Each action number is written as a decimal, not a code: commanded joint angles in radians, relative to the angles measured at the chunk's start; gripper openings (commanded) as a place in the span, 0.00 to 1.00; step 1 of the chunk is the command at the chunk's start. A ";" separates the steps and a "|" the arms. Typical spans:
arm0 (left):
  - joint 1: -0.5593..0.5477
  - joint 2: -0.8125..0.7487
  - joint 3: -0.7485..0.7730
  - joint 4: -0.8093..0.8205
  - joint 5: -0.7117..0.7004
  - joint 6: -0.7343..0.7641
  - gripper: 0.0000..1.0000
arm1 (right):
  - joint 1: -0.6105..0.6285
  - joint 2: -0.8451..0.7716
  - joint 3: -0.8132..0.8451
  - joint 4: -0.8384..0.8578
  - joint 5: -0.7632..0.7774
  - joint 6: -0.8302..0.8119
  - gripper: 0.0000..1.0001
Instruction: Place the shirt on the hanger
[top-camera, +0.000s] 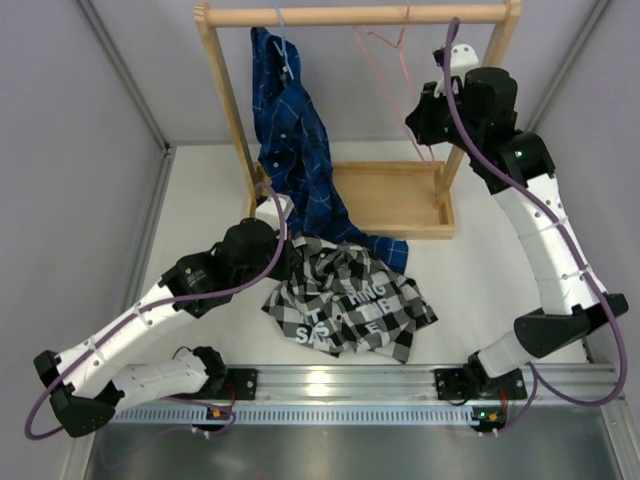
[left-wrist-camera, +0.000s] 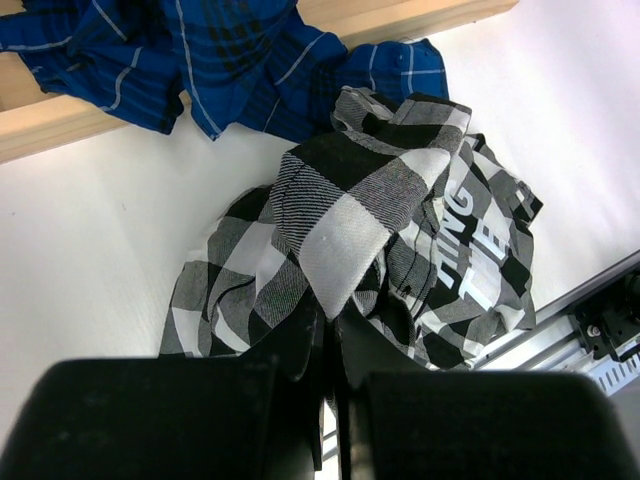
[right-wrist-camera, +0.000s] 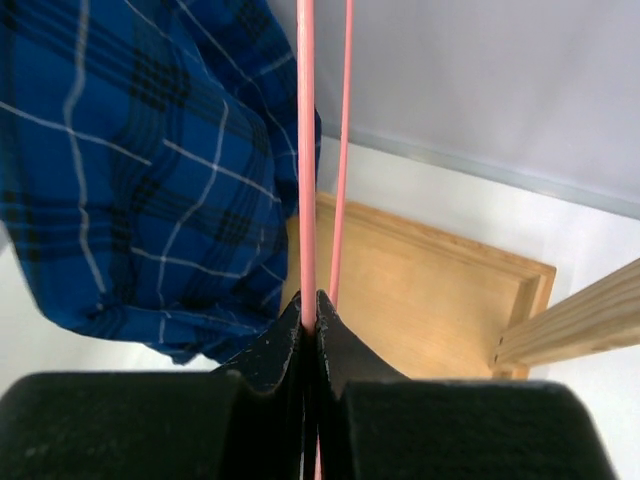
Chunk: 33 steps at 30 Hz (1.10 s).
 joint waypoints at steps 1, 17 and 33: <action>0.000 -0.026 -0.013 0.055 -0.029 -0.009 0.00 | -0.006 -0.065 0.026 0.167 -0.033 0.041 0.00; 0.006 0.041 0.033 0.056 -0.160 -0.056 0.00 | -0.016 -0.320 -0.263 0.233 -0.069 0.003 0.00; 0.244 0.109 -0.040 0.190 0.036 -0.101 0.00 | -0.020 -1.127 -0.977 0.011 -0.677 -0.023 0.00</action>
